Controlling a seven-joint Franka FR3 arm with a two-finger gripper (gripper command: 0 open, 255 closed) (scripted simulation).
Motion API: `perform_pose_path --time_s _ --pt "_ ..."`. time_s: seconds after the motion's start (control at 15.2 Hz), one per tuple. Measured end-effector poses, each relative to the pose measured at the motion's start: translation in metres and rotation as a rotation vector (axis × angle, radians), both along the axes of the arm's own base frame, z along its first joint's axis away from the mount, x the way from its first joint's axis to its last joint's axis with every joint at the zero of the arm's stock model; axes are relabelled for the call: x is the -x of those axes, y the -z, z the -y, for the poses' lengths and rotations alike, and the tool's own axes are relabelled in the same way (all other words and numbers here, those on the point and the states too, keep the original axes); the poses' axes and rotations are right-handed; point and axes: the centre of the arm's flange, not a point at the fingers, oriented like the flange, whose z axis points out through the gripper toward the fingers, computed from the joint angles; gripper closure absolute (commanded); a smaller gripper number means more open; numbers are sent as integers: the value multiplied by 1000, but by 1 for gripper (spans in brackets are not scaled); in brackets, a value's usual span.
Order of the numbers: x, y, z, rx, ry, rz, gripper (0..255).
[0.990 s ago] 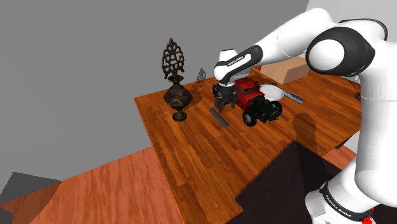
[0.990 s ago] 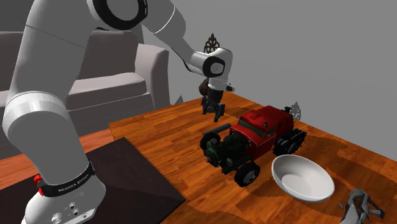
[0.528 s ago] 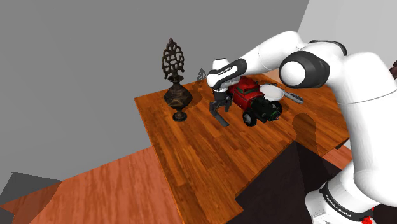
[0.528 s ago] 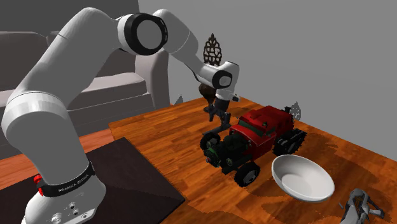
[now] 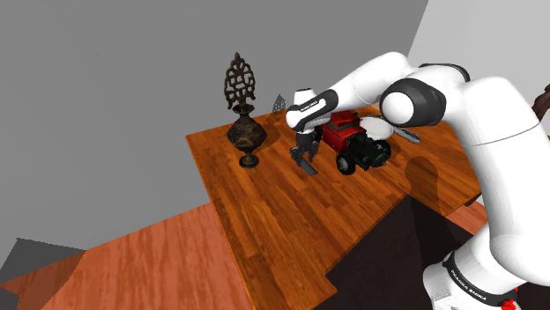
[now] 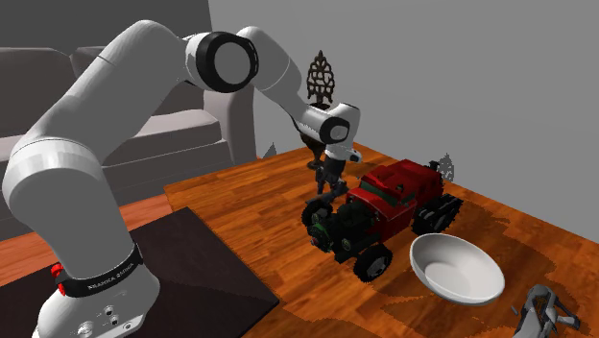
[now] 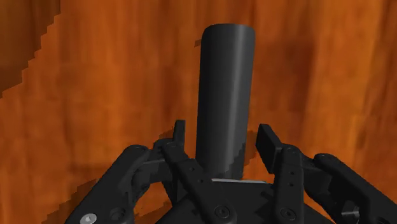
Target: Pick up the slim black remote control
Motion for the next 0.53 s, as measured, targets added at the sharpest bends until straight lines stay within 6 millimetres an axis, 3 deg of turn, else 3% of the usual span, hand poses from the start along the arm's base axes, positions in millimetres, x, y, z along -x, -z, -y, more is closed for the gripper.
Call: perform_pose_path --time_s 0.53 --pt "-3 -3 4 1 2 3 255"
